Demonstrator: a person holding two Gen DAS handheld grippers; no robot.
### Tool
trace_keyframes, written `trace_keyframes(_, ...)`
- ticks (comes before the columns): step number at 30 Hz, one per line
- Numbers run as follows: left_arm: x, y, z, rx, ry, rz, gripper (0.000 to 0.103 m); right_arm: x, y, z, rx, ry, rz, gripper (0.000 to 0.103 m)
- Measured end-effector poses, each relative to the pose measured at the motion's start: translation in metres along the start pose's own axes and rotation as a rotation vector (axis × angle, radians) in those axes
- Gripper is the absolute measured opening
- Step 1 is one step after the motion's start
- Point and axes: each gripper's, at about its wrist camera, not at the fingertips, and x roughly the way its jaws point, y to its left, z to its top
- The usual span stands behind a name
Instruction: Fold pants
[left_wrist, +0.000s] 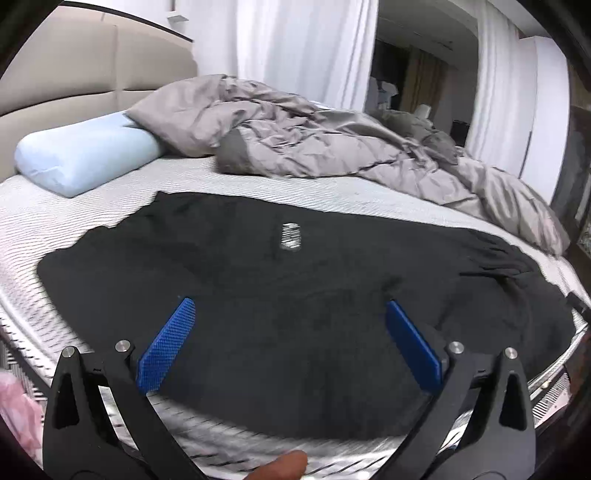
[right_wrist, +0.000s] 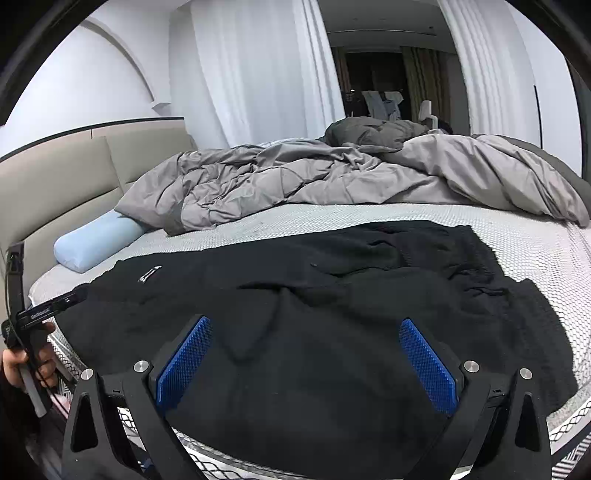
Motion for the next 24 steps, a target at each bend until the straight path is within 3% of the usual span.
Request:
trace_keyframes(6, -0.024, 0.065, -0.01, -0.116, 0.04, 0.099, 0.102, -0.008, -0.028, 0.002, 0.081, -0.016, -0.054, 0.103)
trace_keyframes(12, -0.03, 0.133, -0.024, -0.336, 0.114, 0.052, 0.098, -0.003, -0.047, 0.004, 0.146, -0.002, -0.08, 0.103)
trace_keyframes(14, -0.027, 0.15, -0.029, -0.39, 0.127, 0.004, 0.084, 0.0, -0.047, 0.004, 0.152, 0.005, -0.078, 0.103)
trace_keyframes(18, -0.006, 0.172, -0.026, -0.425, 0.167, -0.067, 0.071, 0.001, -0.044, 0.002, 0.134, 0.013, -0.08, 0.103)
trace_keyframes(21, 0.027, 0.194, -0.017, -0.489, 0.244, -0.104, 0.064, 0.003, -0.041, 0.002, 0.124, 0.018, -0.071, 0.103)
trace_keyframes(24, 0.045, 0.215, -0.002, -0.564, 0.235, -0.108, 0.036, 0.003, -0.044, 0.0, 0.132, 0.023, -0.068, 0.103)
